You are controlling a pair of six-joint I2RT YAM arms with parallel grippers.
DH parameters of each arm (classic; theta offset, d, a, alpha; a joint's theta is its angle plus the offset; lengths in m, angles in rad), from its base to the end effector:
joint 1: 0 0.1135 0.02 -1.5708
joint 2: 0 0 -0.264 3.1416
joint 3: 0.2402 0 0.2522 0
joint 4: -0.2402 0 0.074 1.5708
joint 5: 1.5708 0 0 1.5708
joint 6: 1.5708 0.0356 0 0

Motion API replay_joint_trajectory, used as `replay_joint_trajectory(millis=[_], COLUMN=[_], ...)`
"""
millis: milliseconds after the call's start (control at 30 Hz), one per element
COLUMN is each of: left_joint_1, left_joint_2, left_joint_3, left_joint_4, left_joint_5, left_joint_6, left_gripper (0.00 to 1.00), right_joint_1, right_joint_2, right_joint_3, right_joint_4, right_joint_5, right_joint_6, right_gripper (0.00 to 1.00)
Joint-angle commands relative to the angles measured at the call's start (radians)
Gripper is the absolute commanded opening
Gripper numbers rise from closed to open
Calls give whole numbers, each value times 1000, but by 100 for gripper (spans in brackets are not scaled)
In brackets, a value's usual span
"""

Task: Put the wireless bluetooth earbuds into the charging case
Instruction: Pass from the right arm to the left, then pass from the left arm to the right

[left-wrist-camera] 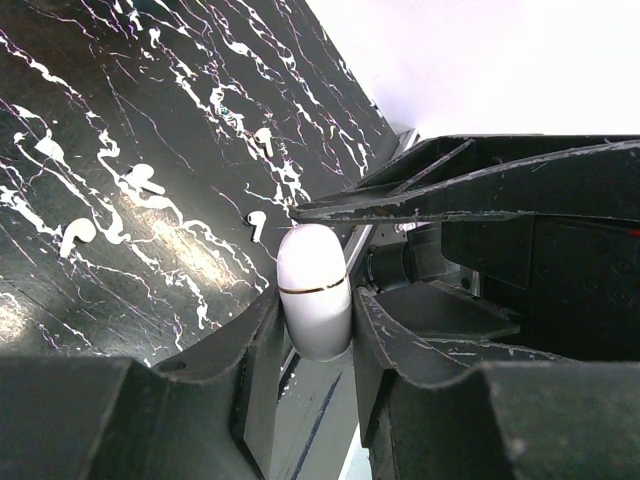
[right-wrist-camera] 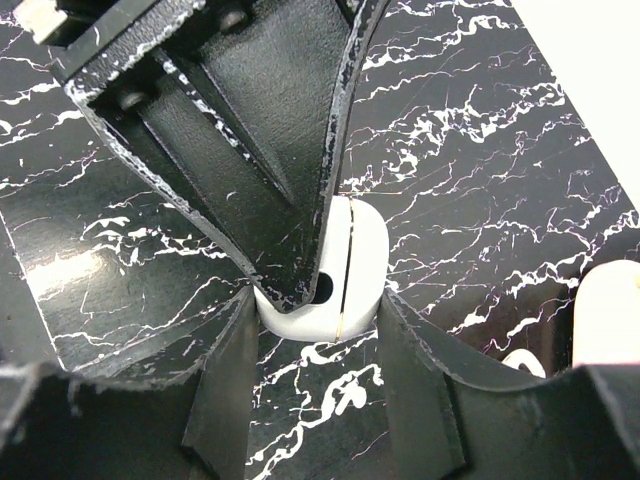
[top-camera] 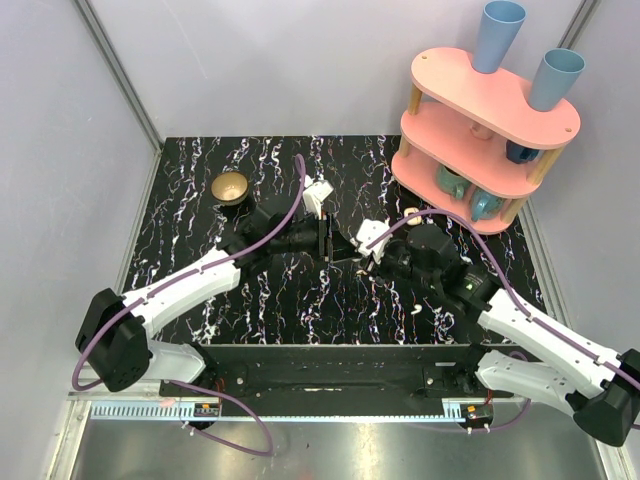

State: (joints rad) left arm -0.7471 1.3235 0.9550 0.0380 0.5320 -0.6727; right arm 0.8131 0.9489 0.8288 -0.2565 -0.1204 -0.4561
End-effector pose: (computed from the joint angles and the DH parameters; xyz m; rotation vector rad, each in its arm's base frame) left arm 0.2111 -0.2202 0.3032 0.4862 2.0824 -1.4107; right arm 0.1469 0.1615 0.3181 -1.2262 1.5303 0.3527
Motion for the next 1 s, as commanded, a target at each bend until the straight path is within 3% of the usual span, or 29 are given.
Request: replay_joint_trajectory(millis=[0,33,133,200,233,533,667,800,967], left_joint_1=[-12,-12,-12,-12,-12,-12,-12,-12,-12], left_joint_2=[-13,-20,-50,-82,-107,-347,-460,-550,-592], left_joint_3=[38,33,16,-2,-8,-130,-281,-430,-567], left_joint_4=[42,54,57,45,45,127,310,616,856], left_joint_5=[49,46,-10,-64,-125,-424,-406,-369,-305], left_joint_6=[44,48,82,117,131,375,446,461,487], left_gripper=[0,0,0,0,0,0,0,0,0], right_joint_1=[11,11,11,11,11,9,8,6,5], right_joint_2=[-35,-45,-73,-85,-96,-156,-107,-53,-21], right_joint_3=[-10,-13,-16,-14,-8,50,101,133,32], right_joint_4=[100,105,123,129,131,95,94,144,436], right_joint_5=[47,47,34,30,30,93,159,124,51], right_joint_6=[20,25,62,136,166,693,933,1202,1506], right_gripper=[51,60,74,95,100,100,100,100,100])
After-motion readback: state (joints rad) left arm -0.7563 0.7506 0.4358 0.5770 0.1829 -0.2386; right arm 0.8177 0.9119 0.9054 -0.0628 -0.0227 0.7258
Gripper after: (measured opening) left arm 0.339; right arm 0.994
